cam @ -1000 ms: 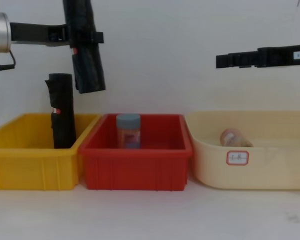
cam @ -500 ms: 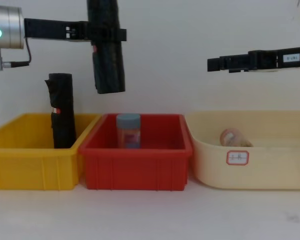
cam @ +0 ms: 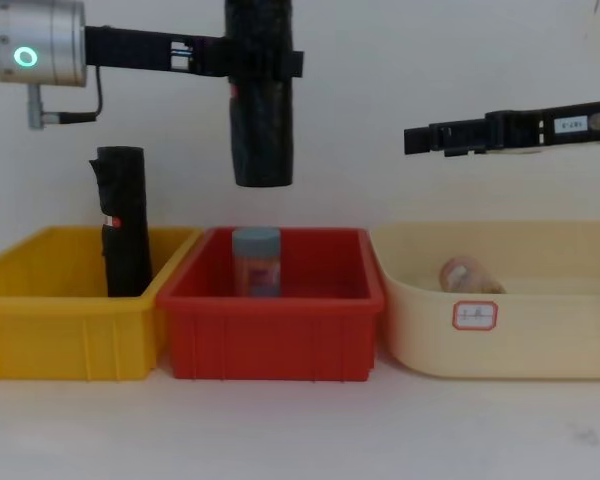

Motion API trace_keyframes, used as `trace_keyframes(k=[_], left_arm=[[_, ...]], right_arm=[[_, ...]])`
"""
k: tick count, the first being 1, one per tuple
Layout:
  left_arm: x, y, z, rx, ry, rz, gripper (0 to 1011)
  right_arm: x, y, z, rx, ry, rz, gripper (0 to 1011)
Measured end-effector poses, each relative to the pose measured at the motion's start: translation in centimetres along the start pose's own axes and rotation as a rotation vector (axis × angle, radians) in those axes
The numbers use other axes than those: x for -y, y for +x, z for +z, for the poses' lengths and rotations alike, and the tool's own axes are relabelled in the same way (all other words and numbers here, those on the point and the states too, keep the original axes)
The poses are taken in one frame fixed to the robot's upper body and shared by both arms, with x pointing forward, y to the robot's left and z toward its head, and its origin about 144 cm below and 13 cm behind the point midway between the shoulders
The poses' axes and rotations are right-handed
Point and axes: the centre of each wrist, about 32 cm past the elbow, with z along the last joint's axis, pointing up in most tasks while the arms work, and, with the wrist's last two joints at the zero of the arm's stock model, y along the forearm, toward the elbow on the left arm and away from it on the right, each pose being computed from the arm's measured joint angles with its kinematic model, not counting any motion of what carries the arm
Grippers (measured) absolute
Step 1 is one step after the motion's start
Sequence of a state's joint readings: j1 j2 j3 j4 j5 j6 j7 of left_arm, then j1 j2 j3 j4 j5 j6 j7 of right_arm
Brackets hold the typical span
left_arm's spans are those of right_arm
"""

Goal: Pick up the garbage bag with the one hand and transfer it to the other hand.

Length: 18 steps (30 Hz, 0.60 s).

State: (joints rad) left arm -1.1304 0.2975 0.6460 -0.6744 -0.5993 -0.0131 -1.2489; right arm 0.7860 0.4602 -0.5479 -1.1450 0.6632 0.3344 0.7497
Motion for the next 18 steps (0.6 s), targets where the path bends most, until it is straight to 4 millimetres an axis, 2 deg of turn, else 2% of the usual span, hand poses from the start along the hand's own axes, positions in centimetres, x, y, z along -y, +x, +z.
trace_keyframes(k=[18], left_arm=[[2.2, 0.2, 0.9, 0.078, -0.026, -0.069, 418]], right_arm=[[-0.9, 0.2, -0.5, 0.034, -0.013, 0.069, 1001]])
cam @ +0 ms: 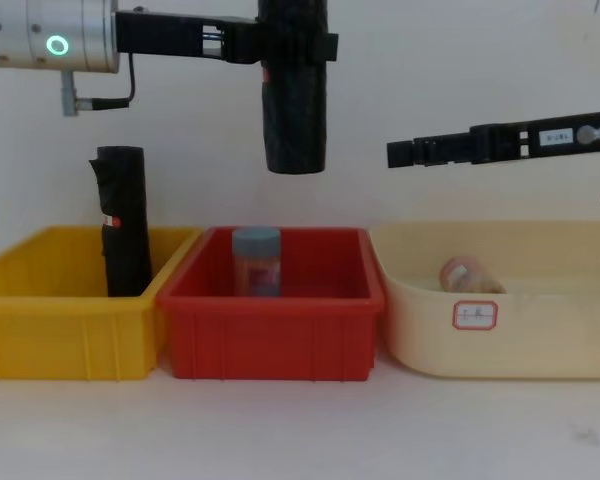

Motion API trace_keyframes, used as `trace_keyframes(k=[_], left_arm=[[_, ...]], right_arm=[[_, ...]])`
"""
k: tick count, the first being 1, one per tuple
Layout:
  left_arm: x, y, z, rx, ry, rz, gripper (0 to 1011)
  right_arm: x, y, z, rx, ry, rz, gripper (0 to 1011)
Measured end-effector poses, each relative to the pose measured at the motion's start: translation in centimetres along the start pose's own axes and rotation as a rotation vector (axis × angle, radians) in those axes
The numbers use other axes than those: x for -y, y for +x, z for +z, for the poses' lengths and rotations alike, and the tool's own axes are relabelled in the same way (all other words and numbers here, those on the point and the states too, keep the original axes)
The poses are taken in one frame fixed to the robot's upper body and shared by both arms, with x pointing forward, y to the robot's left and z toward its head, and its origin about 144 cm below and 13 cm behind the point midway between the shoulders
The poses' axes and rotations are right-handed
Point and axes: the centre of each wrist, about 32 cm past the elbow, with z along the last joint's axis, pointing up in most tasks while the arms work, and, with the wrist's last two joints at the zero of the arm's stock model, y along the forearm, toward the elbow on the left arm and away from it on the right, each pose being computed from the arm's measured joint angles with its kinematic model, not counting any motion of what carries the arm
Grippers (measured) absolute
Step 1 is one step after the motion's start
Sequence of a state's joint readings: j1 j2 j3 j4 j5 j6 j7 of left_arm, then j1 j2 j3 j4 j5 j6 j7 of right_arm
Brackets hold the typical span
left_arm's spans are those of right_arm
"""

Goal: Pick up the garbage bag with the one hand and transfer it to the other hand.

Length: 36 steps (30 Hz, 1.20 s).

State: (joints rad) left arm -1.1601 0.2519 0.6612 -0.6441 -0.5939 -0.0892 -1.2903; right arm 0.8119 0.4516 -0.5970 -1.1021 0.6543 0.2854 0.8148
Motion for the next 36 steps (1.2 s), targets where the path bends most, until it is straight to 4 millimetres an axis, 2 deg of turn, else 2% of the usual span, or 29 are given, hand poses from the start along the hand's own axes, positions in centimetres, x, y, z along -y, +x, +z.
trace_keyframes(k=[22, 30, 36], left_arm=[[0.6, 0.1, 0.3, 0.019, -0.007, -0.016, 418], [0.7, 0.1, 0.3, 0.02, -0.007, -0.018, 418], [0.7, 0.1, 0.3, 0.021, -0.008, -0.019, 418]], right_arm=[[-1.4, -0.2, 0.0, 0.097, 0.08, 0.119, 1002], [-1.7, -0.2, 0.0, 0.091, 0.077, 0.12, 1001], [-2.6, -0.1, 0.1, 0.065, 0.067, 0.116, 1002]])
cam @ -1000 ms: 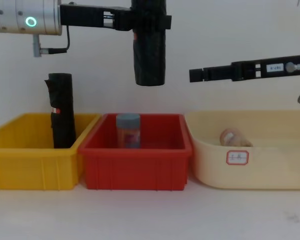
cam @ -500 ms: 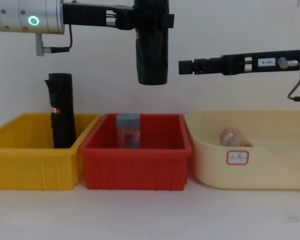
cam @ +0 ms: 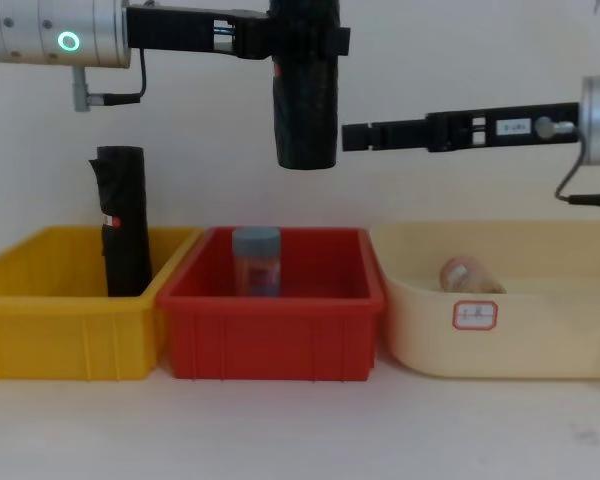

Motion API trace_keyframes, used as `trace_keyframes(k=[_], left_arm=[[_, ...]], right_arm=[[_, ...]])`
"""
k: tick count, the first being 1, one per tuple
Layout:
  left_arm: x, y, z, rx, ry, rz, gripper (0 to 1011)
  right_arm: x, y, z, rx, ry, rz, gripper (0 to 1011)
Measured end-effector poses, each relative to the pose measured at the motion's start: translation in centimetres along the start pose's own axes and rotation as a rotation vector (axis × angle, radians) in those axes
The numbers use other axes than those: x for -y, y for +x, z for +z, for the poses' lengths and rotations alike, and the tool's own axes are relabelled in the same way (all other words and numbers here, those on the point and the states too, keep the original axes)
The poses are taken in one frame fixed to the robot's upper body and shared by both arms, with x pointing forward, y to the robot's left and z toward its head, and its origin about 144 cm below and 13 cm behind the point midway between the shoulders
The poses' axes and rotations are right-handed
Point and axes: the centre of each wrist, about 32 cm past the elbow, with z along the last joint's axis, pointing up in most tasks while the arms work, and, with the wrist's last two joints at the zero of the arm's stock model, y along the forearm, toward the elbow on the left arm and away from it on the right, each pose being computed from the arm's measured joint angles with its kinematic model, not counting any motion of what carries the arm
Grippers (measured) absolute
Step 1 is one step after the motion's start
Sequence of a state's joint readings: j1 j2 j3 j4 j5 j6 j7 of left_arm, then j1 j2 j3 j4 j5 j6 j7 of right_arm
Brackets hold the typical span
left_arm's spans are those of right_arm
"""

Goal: Pick up the garbage bag with the one hand and transfer it to the other hand.

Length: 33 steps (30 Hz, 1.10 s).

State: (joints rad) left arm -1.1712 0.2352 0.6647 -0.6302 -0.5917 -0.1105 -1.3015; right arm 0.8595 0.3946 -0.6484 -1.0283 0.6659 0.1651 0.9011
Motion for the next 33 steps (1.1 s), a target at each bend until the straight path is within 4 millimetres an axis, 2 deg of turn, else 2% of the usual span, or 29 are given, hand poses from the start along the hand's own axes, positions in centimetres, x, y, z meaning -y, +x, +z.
trace_keyframes(k=[13, 33], left_arm=[[0.0, 0.0, 0.0, 0.001, -0.001, -0.001, 418], [0.0, 0.0, 0.0, 0.001, -0.001, -0.001, 418]], right_arm=[[-2.0, 0.5, 1.0, -0.017, 0.003, 0.011, 1002], [-3.0, 0.3, 2.5, 0.017, 0.008, 0.094, 1002]])
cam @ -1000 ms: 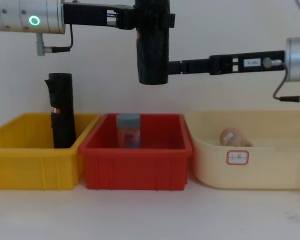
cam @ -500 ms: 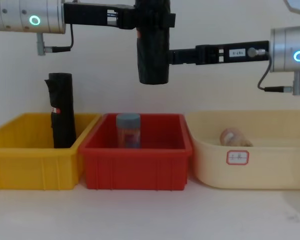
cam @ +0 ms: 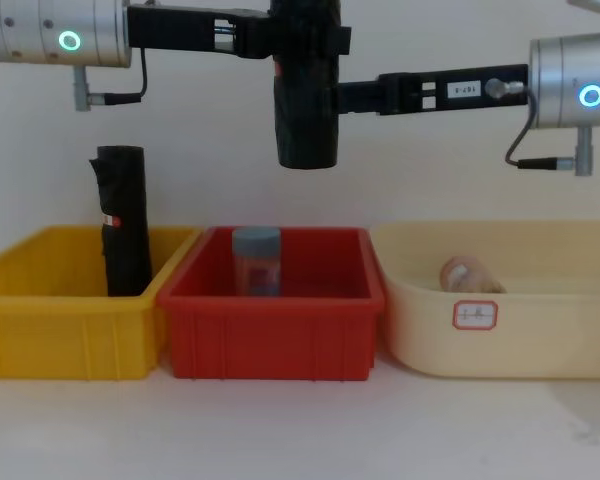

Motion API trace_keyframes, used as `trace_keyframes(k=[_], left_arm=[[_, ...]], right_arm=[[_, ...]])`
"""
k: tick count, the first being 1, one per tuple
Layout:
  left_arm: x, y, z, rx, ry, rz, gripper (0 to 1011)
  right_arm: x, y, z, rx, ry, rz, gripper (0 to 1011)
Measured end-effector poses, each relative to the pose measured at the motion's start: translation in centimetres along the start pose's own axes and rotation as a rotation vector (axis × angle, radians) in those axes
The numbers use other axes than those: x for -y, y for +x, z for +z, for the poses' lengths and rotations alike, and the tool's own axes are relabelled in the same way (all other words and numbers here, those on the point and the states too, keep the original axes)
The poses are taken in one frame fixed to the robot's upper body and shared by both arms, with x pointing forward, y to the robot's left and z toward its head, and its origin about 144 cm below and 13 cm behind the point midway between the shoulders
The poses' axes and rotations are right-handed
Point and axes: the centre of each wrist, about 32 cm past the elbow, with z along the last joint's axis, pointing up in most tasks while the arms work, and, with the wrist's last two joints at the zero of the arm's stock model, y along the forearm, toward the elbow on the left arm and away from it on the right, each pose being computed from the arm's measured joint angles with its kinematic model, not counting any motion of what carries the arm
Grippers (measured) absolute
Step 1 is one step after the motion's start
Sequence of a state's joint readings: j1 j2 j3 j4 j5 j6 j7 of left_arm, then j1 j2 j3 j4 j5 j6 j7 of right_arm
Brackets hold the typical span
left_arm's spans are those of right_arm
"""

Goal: Pick up the garbage bag with the one hand and transfer it to the other hand.

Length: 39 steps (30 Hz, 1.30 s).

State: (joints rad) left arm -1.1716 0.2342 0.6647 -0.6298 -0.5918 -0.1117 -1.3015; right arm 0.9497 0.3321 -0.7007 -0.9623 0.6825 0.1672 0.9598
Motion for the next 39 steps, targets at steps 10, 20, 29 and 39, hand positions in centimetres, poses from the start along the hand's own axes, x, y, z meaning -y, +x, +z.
trace_keyframes(k=[10, 20, 29, 39], left_arm=[[0.0, 0.0, 0.0, 0.0, 0.0, 0.0, 418], [0.0, 0.0, 0.0, 0.0, 0.0, 0.0, 418], [0.0, 0.0, 0.0, 0.0, 0.0, 0.0, 418], [0.0, 0.0, 0.0, 0.0, 0.0, 0.0, 418]], right_arm=[[-0.6, 0.3, 0.0, 0.003, -0.001, 0.025, 1001], [-1.3, 0.8, -0.2, -0.003, 0.005, 0.04, 1001], [-1.9, 1.2, -0.3, -0.008, 0.017, 0.054, 1002], [-2.4, 1.3, -0.4, -0.011, 0.025, 0.063, 1001]])
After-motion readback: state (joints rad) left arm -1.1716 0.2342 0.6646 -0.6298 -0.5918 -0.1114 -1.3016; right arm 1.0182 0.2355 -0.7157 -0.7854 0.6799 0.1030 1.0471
